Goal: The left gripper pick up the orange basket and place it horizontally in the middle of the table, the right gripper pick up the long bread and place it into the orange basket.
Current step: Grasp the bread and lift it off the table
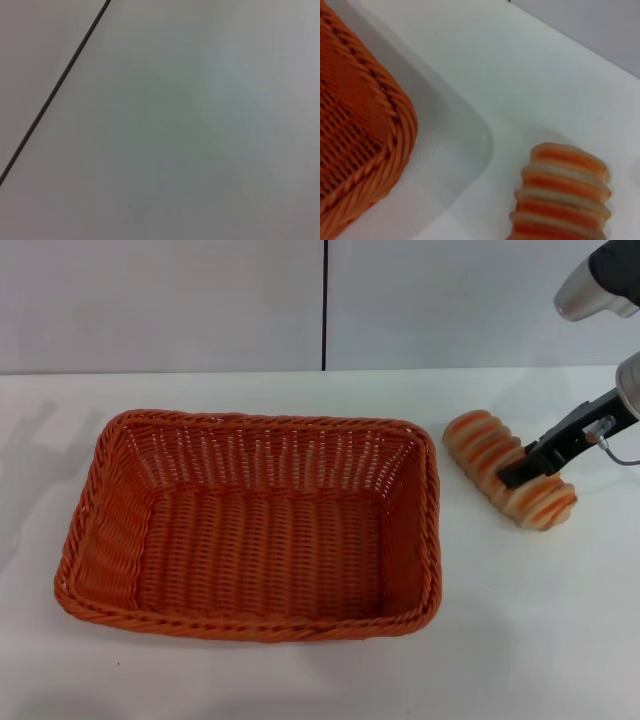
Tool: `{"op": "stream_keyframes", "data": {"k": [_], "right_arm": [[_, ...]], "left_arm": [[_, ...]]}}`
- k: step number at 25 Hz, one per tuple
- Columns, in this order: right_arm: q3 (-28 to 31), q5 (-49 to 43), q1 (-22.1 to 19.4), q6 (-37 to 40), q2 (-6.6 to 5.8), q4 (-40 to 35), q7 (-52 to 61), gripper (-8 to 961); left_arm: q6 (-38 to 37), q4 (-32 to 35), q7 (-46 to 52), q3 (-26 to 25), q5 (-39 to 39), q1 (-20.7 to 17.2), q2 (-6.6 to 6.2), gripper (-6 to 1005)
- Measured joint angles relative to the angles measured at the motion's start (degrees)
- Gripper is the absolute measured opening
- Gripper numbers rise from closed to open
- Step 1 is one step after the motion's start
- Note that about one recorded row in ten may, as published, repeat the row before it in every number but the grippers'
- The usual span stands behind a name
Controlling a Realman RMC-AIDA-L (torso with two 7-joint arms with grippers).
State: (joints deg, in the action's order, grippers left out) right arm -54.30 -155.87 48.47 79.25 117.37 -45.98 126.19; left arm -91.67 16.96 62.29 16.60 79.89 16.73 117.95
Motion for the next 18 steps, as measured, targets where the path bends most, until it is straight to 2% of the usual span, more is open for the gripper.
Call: {"op": "stream_keyframes", "data": {"k": [13,18], "right_arm": [[0.8,3.4,-1.9,1.2,-0.05,-2.0,-1.4,430],[1.5,8.5,-5.0,0.7,0.04,-7.0,-1.9,371]], "left_arm": [[0.0,-0.6,0.1,-0.1,-0.2,0.1,0.0,783],[0.0,-0.6,0.1,-0.1,-0.2,0.2,0.0,783]]}}
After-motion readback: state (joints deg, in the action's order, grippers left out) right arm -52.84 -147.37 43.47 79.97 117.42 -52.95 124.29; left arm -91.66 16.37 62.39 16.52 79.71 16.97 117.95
